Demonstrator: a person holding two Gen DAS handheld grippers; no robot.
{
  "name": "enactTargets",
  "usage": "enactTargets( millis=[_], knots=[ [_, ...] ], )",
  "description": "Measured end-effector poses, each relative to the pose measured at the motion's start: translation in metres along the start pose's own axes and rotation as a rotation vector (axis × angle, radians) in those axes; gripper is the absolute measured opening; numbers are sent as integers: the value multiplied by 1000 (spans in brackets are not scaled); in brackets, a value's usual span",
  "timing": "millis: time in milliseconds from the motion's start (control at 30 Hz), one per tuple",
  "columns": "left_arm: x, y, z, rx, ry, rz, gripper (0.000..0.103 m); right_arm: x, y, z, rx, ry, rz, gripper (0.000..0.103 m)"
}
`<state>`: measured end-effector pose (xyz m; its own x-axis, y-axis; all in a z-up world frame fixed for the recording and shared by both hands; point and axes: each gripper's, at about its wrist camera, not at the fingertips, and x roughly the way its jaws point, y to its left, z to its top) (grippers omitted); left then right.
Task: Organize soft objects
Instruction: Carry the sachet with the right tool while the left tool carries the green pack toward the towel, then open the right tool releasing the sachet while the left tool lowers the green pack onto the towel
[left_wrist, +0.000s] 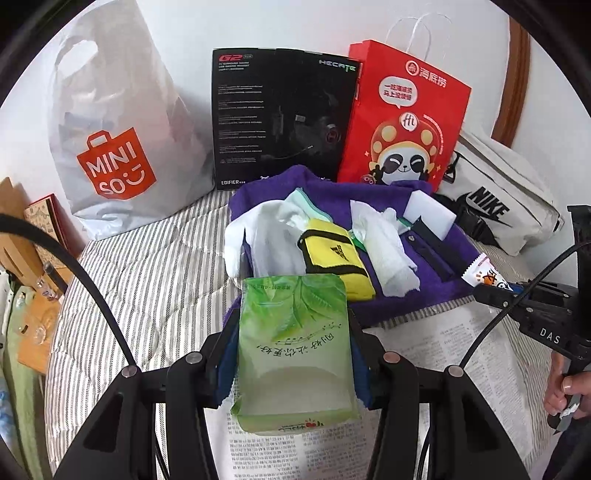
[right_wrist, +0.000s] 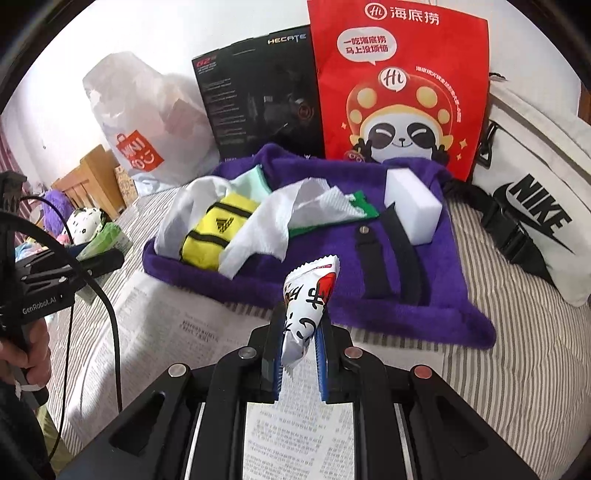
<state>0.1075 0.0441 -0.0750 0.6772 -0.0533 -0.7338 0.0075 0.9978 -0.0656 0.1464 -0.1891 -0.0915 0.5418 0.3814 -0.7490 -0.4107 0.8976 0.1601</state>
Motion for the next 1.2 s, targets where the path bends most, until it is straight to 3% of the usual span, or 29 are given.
enactTargets(
  millis=[333, 700, 900, 1000, 1167, 1200],
  knots=[
    [6, 6, 18, -6, -12, 5, 49, 24, -4, 25, 9, 11, 17, 15],
    [28, -2, 38, 13, 13, -26, 49, 77, -18, 46, 52, 81, 69, 15],
    [34, -2, 44, 23, 20, -25, 49, 106, -21, 43, 44, 163, 76, 15],
    [38, -2, 45, 24, 28, -23, 49, 108, -22, 43, 46, 161, 89, 16],
    [44, -2, 47, 23, 38, -24, 49, 106, -22, 43, 10, 160, 105, 27],
    [45, -3, 47, 24, 40, -25, 49, 105, -22, 43, 9, 158, 106, 34]
  ],
)
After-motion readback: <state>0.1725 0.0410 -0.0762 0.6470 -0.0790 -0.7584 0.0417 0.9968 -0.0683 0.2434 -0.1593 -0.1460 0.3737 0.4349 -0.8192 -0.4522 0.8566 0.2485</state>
